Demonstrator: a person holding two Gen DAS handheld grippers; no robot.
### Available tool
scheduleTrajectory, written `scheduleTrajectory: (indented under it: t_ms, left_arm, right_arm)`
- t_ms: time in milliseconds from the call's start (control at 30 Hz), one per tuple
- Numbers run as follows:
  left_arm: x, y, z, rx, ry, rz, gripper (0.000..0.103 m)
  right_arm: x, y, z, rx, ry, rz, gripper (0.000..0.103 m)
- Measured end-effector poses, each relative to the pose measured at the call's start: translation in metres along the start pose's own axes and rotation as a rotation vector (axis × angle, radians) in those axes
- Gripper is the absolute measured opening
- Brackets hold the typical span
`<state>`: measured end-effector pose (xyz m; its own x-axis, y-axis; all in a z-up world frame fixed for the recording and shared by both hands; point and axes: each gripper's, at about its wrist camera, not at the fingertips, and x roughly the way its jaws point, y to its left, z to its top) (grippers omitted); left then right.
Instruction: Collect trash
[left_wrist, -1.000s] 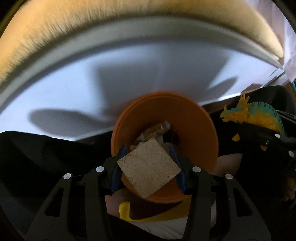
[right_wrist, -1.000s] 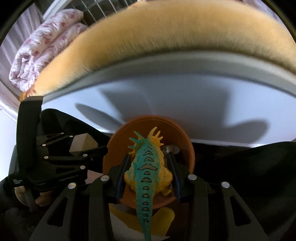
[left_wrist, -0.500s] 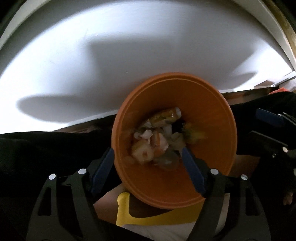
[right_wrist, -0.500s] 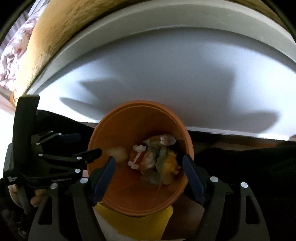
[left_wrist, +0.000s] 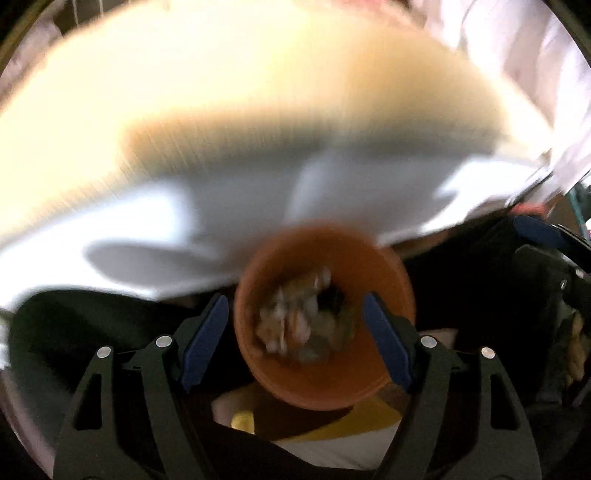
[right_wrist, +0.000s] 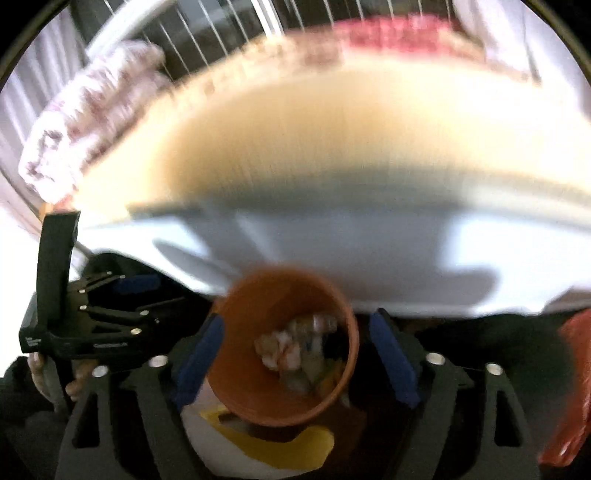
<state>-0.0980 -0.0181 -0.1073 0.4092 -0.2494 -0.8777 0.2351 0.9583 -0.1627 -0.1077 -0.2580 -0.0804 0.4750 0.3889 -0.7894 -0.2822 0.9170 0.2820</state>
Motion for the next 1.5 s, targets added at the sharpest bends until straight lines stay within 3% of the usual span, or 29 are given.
scheduleTrajectory:
  t_ms: [100, 167, 233, 333, 433, 500, 700, 800, 967, 1500]
  left_arm:
    - [-0.053, 0.003, 0.032, 0.009, -0.219, 0.066, 0.091]
    - [-0.076, 0.007, 0.067, 0.009, -0.36, 0.133, 0.094]
    - [-0.08, 0.012, 0.106, 0.001, -0.428, 0.166, 0.094]
    - [-0.072, 0.021, 0.157, -0.034, -0.455, 0.163, 0.094]
    - [-0.051, 0.029, 0.203, -0.067, -0.437, 0.155, 0.094]
    - [-0.036, 0.031, 0.219, -0.073, -0.433, 0.157, 0.094]
    - [0.011, 0.037, 0.253, -0.067, -0.377, 0.238, 0.094]
    - [0.023, 0.045, 0.256, -0.088, -0.329, 0.215, 0.094]
    - [0.033, 0.055, 0.254, -0.147, -0.288, 0.219, 0.094]
    - [0.042, 0.051, 0.255, -0.124, -0.251, 0.238, 0.094]
  right_arm:
    - [-0.036, 0.0, 0.046, -0.029, -0.14, -0.017, 0.097]
    - [-0.046, -0.002, 0.079, -0.046, -0.208, -0.065, 0.097]
    - [-0.045, -0.005, 0.123, -0.058, -0.286, -0.121, 0.097]
    - [-0.023, -0.013, 0.183, -0.044, -0.357, -0.214, 0.097]
    - [0.004, -0.018, 0.217, -0.015, -0.398, -0.267, 0.098]
    - [0.024, -0.026, 0.233, 0.019, -0.409, -0.254, 0.097]
    - [0.076, -0.029, 0.25, 0.036, -0.343, -0.297, 0.098]
    - [0.097, -0.031, 0.25, 0.045, -0.247, -0.331, 0.098]
    - [0.112, -0.033, 0.248, 0.059, -0.192, -0.403, 0.098]
    - [0.117, -0.04, 0.247, 0.079, -0.179, -0.403, 0.098]
